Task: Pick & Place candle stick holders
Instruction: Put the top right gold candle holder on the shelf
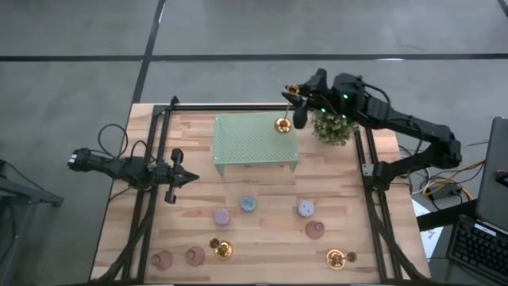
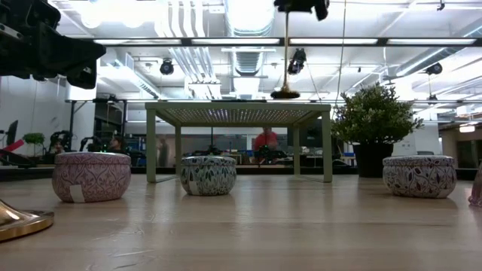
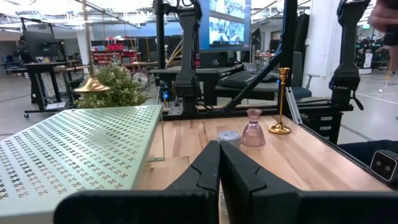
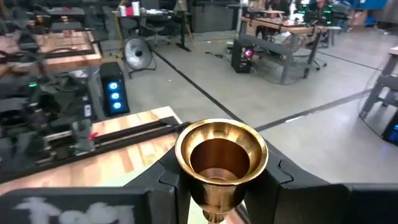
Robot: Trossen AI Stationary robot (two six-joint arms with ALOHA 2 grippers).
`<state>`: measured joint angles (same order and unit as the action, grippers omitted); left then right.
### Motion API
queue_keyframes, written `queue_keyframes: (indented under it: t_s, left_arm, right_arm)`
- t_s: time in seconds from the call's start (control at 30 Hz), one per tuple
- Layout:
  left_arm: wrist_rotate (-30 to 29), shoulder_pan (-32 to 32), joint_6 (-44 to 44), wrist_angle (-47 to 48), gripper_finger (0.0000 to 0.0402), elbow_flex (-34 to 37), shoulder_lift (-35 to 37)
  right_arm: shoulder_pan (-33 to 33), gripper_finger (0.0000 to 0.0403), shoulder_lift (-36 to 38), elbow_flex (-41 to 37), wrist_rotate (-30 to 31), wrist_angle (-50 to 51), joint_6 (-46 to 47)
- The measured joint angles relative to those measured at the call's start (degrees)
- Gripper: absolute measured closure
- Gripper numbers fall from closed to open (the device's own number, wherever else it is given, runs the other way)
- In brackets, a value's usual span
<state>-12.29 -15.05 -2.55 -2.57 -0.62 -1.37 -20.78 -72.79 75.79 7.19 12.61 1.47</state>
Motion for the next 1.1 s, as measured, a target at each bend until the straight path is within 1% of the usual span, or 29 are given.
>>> queue_keyframes:
  t_s: [0.17, 0.4, 0.6, 0.87, 1.1]
  left_arm:
    - [0.0, 0.0, 0.0, 0.0, 0.0387, 0.0, 0.0]
    - [0.0, 0.0, 0.0, 0.0, 0.0387, 0.0, 0.0]
    - [0.0, 0.0, 0.0, 0.0, 0.0387, 0.0, 0.0]
    - [0.0, 0.0, 0.0, 0.0, 0.0387, 0.0, 0.0]
    - [0.0, 0.0, 0.0, 0.0, 0.0387, 0.0, 0.0]
  right_arm:
    - [-2.6, 0.0308, -2.8, -0.2, -0.1, -1.5, -0.1]
    - [-5.4, 0.0295, -5.3, -0.2, -0.2, -3.3, 4.6]
    - [-7.2, 0.0307, -6.7, -0.2, 0.3, -4.0, 8.3]
    - [-7.4, 0.0289, -7.6, -0.3, 0.4, -4.0, 7.1]
    - [-7.4, 0.0305, -7.3, -0.3, 0.5, -3.9, 4.8]
